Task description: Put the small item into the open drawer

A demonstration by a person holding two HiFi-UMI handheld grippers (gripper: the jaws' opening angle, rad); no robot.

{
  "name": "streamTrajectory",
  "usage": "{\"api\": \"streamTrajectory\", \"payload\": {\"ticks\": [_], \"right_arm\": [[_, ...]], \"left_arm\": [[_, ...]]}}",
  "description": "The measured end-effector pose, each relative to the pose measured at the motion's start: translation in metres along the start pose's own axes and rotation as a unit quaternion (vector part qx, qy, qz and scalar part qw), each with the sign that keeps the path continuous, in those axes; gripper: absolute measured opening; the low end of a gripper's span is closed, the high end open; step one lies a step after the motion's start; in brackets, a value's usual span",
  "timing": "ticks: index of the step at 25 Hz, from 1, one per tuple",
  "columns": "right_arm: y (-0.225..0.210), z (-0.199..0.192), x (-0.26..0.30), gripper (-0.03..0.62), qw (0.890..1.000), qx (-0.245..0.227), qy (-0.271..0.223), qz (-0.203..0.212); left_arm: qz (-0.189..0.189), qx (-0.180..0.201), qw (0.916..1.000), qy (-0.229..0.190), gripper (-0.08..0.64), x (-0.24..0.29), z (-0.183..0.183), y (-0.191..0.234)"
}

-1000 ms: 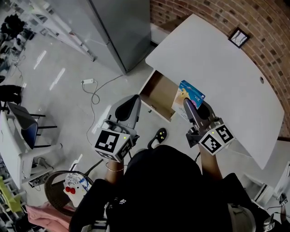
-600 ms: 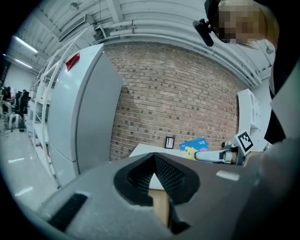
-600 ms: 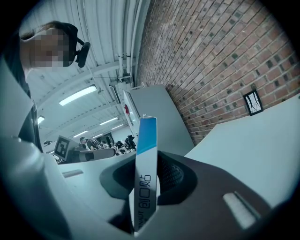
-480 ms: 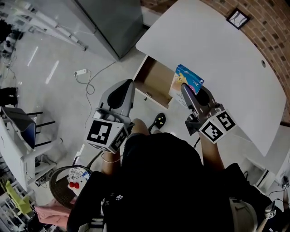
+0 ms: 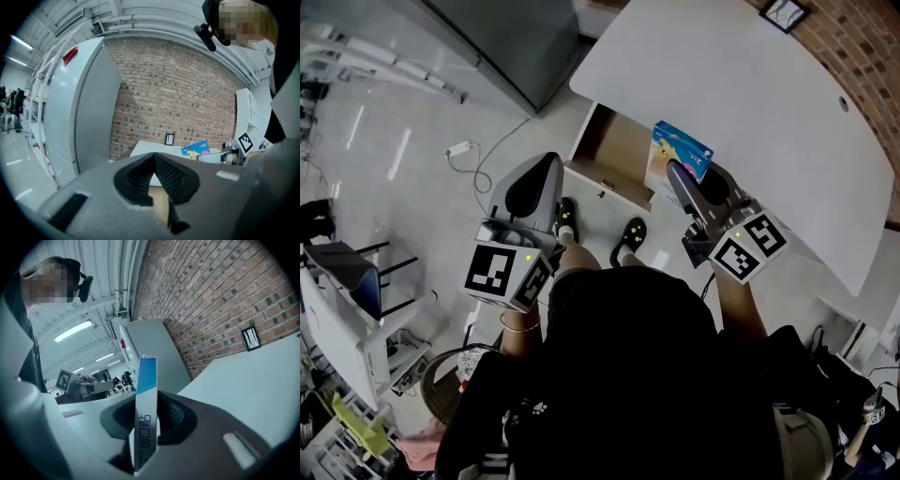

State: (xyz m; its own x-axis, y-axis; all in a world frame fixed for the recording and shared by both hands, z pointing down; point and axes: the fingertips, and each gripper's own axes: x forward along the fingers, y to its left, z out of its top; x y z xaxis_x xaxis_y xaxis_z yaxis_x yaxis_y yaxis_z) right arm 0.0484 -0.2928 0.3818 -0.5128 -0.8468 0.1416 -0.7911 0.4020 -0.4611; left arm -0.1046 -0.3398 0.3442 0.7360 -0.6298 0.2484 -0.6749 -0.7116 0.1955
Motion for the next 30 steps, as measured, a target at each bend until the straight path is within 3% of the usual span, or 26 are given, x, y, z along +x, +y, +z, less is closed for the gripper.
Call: {"api": "streamTrajectory", "payload": {"ticks": [11, 30], "right_arm": [[-0.013, -0.021, 0.008, 0.083, 0.999, 0.02, 0.013, -0.032], [-0.045, -0.069, 0.038, 0.083, 0.995, 0.023, 0.072, -0.059]], "left_arm": [[-0.026, -0.002, 0.9994, 0.024, -0.002, 0.021, -0.015, 0.016], [-0.029, -0.014, 0.9987, 0.039, -0.002, 0.048, -0.046, 0.058]]}}
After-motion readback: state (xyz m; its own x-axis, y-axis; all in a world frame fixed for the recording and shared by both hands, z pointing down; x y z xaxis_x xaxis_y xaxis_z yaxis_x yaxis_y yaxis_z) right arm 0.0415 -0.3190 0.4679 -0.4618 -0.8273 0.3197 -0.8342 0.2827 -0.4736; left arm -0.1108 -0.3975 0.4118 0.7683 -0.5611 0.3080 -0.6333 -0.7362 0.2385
